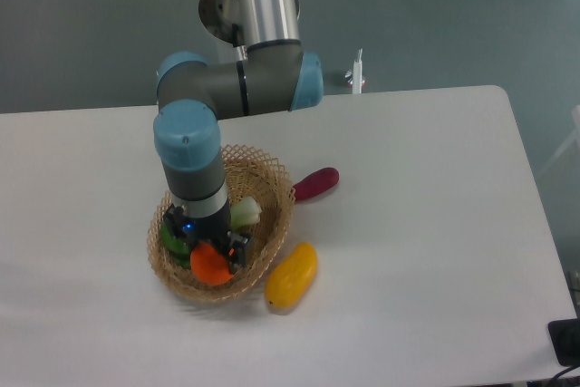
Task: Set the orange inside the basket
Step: 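Carry the orange over the wicker basket and lower it inside, then open the gripper to release the orange into the basket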
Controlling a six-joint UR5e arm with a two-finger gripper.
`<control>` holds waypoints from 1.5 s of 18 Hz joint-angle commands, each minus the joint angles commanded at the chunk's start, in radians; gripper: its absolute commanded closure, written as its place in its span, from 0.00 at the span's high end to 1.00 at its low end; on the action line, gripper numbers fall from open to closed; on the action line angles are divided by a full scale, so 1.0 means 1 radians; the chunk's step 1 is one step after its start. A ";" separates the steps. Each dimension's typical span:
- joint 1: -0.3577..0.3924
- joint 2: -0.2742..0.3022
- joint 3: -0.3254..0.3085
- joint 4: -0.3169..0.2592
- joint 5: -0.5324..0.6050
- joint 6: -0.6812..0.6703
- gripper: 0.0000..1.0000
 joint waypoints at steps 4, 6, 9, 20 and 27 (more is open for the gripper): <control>-0.012 -0.008 -0.005 -0.002 -0.002 0.002 0.69; -0.014 -0.008 -0.008 -0.002 -0.003 0.003 0.70; -0.020 -0.009 -0.015 -0.003 -0.005 0.005 0.71; -0.018 -0.028 -0.008 -0.002 -0.003 0.029 0.91; -0.017 0.001 -0.003 -0.008 -0.002 0.025 1.00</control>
